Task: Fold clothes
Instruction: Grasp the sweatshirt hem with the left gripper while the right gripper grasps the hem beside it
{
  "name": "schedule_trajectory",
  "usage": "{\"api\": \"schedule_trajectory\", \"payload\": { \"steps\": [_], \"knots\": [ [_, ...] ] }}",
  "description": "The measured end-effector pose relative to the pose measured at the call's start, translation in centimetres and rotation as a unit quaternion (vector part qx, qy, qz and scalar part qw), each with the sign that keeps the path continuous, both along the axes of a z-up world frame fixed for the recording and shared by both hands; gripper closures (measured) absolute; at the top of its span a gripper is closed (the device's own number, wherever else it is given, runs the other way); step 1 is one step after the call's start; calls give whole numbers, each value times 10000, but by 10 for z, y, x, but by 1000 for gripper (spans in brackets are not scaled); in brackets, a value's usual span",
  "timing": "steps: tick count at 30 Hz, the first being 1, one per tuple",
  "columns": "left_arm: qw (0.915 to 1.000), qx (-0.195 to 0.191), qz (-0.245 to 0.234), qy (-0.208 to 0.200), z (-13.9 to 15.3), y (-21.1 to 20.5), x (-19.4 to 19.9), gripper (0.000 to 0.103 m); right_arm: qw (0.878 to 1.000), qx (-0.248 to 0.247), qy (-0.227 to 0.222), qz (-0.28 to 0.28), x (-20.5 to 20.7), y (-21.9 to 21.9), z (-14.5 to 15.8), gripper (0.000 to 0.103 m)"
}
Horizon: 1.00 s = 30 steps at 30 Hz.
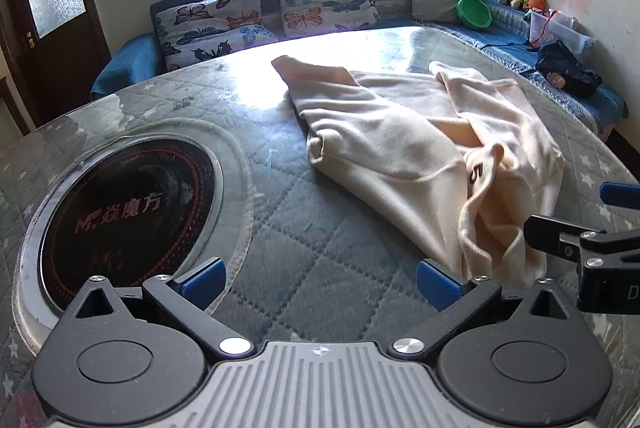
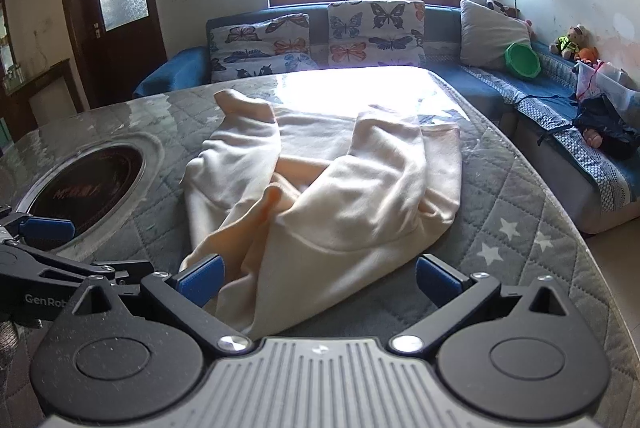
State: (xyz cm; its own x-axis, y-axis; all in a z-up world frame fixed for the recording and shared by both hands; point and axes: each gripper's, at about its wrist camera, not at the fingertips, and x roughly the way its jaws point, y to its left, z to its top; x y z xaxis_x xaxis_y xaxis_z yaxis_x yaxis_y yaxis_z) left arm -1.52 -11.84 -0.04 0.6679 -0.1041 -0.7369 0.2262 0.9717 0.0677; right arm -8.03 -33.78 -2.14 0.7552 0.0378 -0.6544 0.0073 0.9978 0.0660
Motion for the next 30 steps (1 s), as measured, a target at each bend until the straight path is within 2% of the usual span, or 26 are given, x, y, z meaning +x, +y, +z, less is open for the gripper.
{"api": "schedule_trajectory", "payload": {
  "steps": [3, 6, 8, 12, 14, 18, 22, 28, 30],
  "knots": [
    [10000, -41, -27, -60, 5, -3, 6, 2, 10000, 14, -35, -21, 5, -4, 2, 0],
    [9998, -159, -40, -69, 11, -7, 16, 11, 9999, 20, -109, -65, 10, -7, 4, 1],
    [9996, -258, -54, -85, 15, -10, 25, 19, 9998, 69, -135, -107, 14, -11, 7, 7],
    [9986, -482, -164, -113, 24, -21, 43, 26, 9996, 111, -207, -180, 24, -18, 11, 12],
    [9977, -632, -234, -72, 27, -27, 53, 30, 9995, 131, -201, -222, 34, -22, 13, 21],
    [9959, -798, -416, 62, 26, -44, 74, 33, 9995, 212, -120, -209, 52, -30, 12, 27],
    [9944, -918, -396, 354, 17, -55, 95, 34, 9993, 284, -10, -224, 66, -34, 6, 35],
    [9934, -914, -365, 587, 4, -63, 113, 34, 9994, 274, 44, -211, 71, -37, 1, 35],
    [9933, -876, -366, 662, -3, -64, 117, 43, 9994, 272, 59, -203, 71, -38, 1, 35]
  ]
}}
